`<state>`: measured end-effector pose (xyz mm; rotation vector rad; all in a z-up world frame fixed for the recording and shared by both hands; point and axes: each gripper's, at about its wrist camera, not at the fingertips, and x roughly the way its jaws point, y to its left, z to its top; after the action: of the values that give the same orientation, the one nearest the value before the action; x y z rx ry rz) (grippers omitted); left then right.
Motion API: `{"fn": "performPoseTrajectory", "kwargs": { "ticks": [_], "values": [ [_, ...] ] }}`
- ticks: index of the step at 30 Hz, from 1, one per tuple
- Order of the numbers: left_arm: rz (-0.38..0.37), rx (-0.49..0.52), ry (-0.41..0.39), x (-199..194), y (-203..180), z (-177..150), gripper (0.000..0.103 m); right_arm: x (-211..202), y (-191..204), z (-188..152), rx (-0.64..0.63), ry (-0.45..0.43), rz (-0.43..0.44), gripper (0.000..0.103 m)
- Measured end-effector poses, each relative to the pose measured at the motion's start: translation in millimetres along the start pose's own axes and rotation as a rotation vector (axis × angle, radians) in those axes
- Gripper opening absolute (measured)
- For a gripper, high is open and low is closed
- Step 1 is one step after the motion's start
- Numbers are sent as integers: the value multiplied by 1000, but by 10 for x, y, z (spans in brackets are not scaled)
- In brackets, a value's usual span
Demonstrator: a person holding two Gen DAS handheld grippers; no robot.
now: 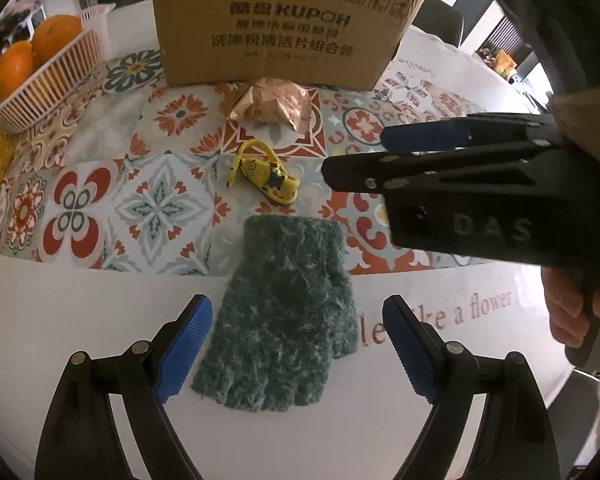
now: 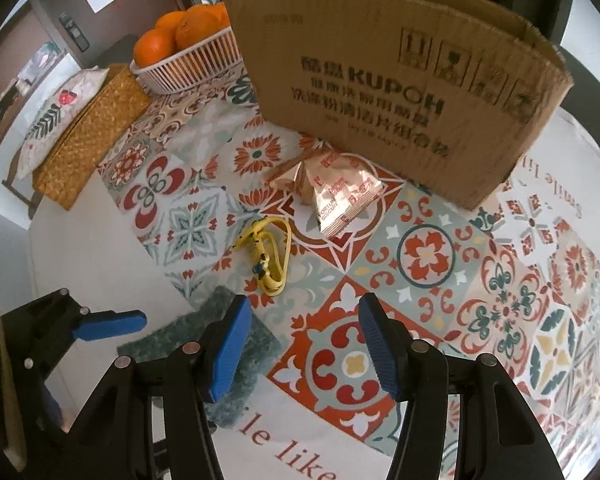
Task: Organize soft objects
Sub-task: 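Grasp the green glove with the left tool while the right grasps the yellow toy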
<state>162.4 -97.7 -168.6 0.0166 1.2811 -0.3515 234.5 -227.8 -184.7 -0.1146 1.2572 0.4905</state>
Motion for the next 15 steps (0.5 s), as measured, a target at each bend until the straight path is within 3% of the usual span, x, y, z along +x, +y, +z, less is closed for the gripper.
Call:
{"fn": "performPoseTrajectory", "kwargs": {
  "ticks": [15],
  "values": [
    [33,-26,-34,213,-4,-89,87,413,117,71,-76,23,60,57]
  ]
}}
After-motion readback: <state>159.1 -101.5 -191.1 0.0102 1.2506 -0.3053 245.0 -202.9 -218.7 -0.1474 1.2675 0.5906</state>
